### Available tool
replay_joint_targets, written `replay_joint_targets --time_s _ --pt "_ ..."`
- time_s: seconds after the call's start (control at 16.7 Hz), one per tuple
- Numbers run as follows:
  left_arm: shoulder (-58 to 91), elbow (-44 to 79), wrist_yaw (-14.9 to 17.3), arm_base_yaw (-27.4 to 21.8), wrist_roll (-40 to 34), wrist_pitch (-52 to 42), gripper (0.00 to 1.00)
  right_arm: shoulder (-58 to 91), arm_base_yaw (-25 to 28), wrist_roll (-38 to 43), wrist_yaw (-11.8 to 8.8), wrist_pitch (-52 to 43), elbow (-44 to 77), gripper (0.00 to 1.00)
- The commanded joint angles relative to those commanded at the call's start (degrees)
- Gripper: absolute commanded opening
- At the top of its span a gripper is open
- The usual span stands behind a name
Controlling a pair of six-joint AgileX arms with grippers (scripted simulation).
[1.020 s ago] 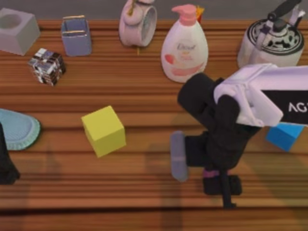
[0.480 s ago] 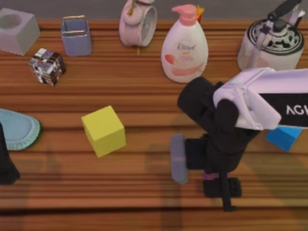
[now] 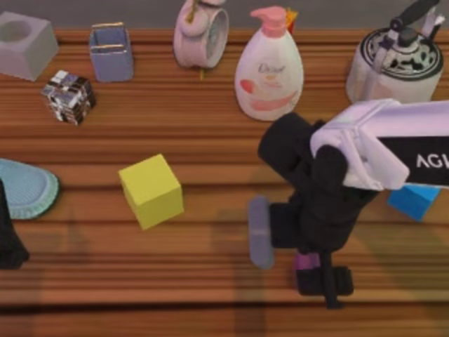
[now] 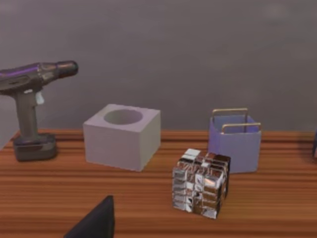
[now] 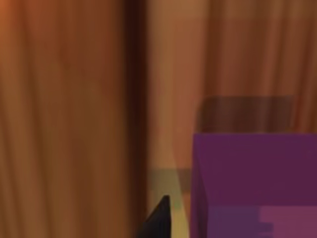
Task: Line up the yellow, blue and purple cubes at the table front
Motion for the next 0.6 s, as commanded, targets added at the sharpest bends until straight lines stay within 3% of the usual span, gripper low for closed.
replay_joint_targets --time_s 0.12,0.6 --pt "0.0 0.0 0.0 0.0 0.0 0.0 1.0 0.0 0.0 0.0 0.0 0.0 0.0 1.0" --pt "0.0 0.0 0.0 0.0 0.0 0.0 1.0 -0.04 -0.09 0.0 0.0 -0.01 0.01 1.0"
